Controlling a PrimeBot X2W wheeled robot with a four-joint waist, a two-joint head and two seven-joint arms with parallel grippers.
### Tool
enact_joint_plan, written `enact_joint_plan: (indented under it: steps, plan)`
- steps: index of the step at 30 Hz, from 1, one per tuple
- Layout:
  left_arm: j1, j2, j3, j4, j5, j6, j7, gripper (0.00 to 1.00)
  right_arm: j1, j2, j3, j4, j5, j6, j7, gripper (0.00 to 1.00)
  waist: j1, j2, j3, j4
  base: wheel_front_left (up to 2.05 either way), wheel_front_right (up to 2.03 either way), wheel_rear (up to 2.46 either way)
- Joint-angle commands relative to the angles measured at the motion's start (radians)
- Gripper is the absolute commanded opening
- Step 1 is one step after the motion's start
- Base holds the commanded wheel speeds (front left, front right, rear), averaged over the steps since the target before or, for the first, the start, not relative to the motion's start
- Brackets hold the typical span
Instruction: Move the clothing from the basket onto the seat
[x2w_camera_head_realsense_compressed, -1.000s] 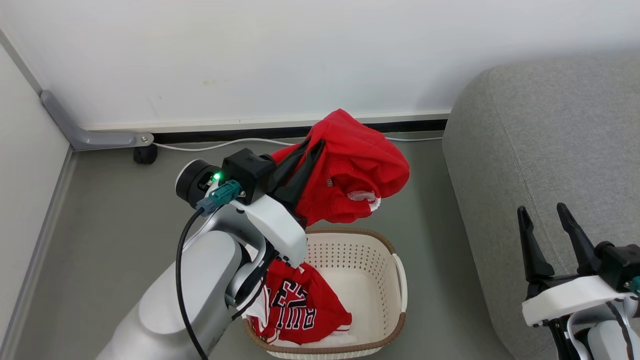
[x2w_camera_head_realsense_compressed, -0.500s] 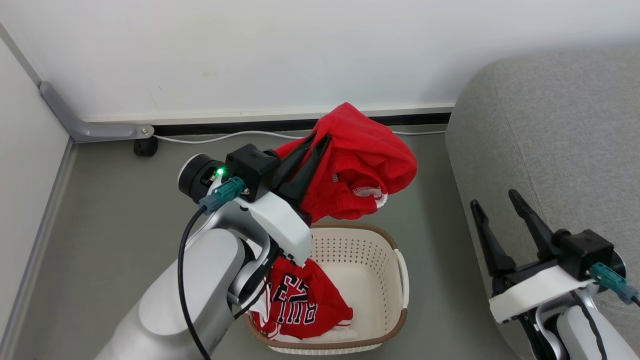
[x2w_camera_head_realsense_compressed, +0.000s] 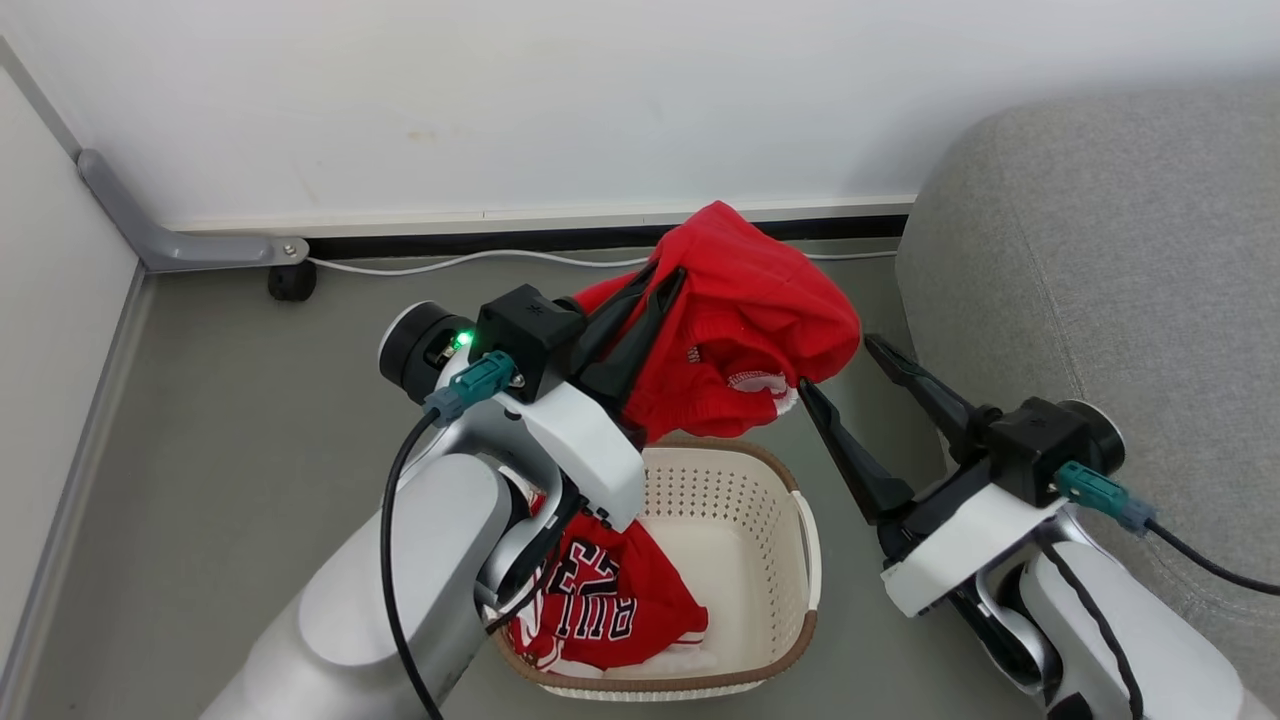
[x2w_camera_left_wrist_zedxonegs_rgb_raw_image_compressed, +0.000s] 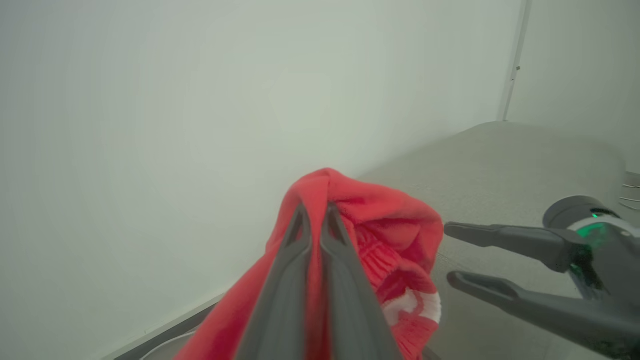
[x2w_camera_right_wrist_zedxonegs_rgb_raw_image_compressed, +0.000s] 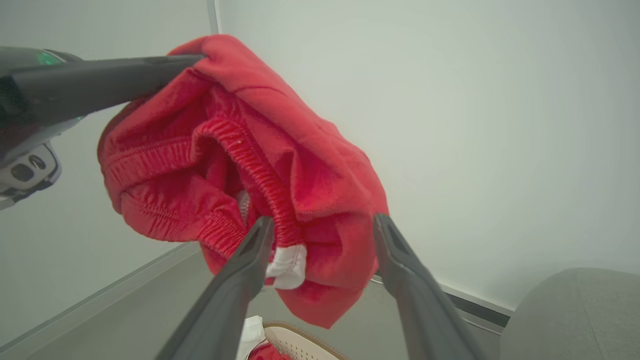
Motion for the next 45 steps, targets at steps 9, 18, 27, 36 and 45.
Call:
enact_joint_plan:
  steps: [9, 18, 27, 36, 45]
  plan:
    - [-0.069, -0.004, 0.015, -0.015, -0.007, 0.003, -0.015, 0.0, -0.112, 0.028, 0.049, 0.071, -0.028, 0.007, -0.006, 1.0, 0.0, 0.0, 0.011, 0.016, 0.0, 0.0, 0.0]
    - [-0.077, -0.022, -0.002, -0.001, -0.008, 0.0, -0.027, 0.0, -0.181, 0.068, 0.124, 0.178, -0.057, 0.007, -0.006, 1.0, 0.0, 0.0, 0.022, 0.029, 0.0, 0.0, 0.0]
    - [-0.083, -0.043, -0.023, 0.015, -0.01, -0.006, -0.043, 0.0, -0.228, 0.111, 0.137, 0.263, -0.072, 0.007, -0.006, 0.17, 0.0, 0.0, 0.029, 0.037, 0.0, 0.0, 0.0]
    - [-0.084, -0.054, -0.036, 0.043, -0.014, -0.012, -0.071, 0.4, -0.237, 0.125, 0.12, 0.28, -0.049, 0.007, -0.006, 0.0, 0.0, 0.0, 0.037, 0.034, 0.0, 0.0, 0.0]
    - [-0.083, -0.055, -0.042, 0.085, -0.017, -0.016, -0.099, 1.0, -0.223, 0.112, 0.083, 0.233, -0.041, 0.007, -0.006, 0.0, 0.0, 0.0, 0.043, 0.019, 0.0, 0.0, 0.0]
